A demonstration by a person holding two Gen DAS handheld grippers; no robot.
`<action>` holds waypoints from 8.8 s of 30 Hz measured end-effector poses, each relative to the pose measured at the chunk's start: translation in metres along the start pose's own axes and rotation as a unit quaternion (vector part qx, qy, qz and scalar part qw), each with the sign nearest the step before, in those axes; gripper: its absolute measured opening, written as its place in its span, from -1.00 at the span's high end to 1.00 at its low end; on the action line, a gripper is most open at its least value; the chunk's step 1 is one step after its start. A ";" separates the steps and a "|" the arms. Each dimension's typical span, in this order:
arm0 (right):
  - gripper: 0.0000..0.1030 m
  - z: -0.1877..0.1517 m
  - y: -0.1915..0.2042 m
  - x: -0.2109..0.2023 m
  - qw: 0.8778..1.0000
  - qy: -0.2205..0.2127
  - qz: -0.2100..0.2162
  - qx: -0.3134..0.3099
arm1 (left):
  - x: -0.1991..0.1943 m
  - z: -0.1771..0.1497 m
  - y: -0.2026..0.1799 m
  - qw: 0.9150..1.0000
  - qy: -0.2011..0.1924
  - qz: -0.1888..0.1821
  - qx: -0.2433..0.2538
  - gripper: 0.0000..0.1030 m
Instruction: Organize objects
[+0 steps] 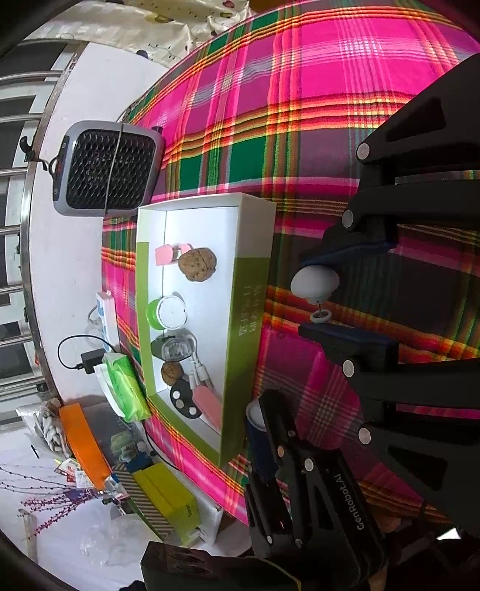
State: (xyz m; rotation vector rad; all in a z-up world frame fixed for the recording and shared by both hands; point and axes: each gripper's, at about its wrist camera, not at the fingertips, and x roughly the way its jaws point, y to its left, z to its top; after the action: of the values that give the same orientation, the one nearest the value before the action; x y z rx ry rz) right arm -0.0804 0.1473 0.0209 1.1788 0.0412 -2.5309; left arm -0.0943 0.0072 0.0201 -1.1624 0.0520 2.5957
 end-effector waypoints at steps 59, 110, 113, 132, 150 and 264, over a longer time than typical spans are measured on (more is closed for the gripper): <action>0.36 0.097 -0.004 0.062 0.998 0.001 0.027 -0.063 | 0.029 0.047 0.027 1.000 -0.012 -0.005 -0.021 0.49; 0.36 0.104 0.010 0.097 0.992 0.043 0.010 -0.121 | 0.044 0.048 0.030 1.000 0.005 0.005 -0.019 0.49; 0.36 0.105 0.010 0.097 0.992 0.042 0.010 -0.119 | 0.044 0.048 0.030 1.000 0.005 0.005 -0.019 0.49; 0.07 0.104 0.010 0.095 0.993 0.040 0.003 -0.110 | 0.043 0.047 0.032 1.000 0.005 0.008 -0.025 0.40; 0.06 0.097 0.002 0.076 0.998 0.017 -0.004 -0.063 | 0.032 0.045 0.030 0.999 -0.005 0.021 -0.023 0.38; -0.34 -0.023 0.015 -0.004 0.993 0.020 -0.113 0.041 | -0.023 -0.048 0.012 0.988 0.012 0.127 -0.089 0.35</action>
State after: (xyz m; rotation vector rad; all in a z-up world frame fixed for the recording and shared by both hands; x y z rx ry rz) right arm -0.0562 0.1386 0.0111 1.3236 0.0846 -2.7274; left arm -0.0480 -0.0170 0.0034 -1.3267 -0.0298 2.8576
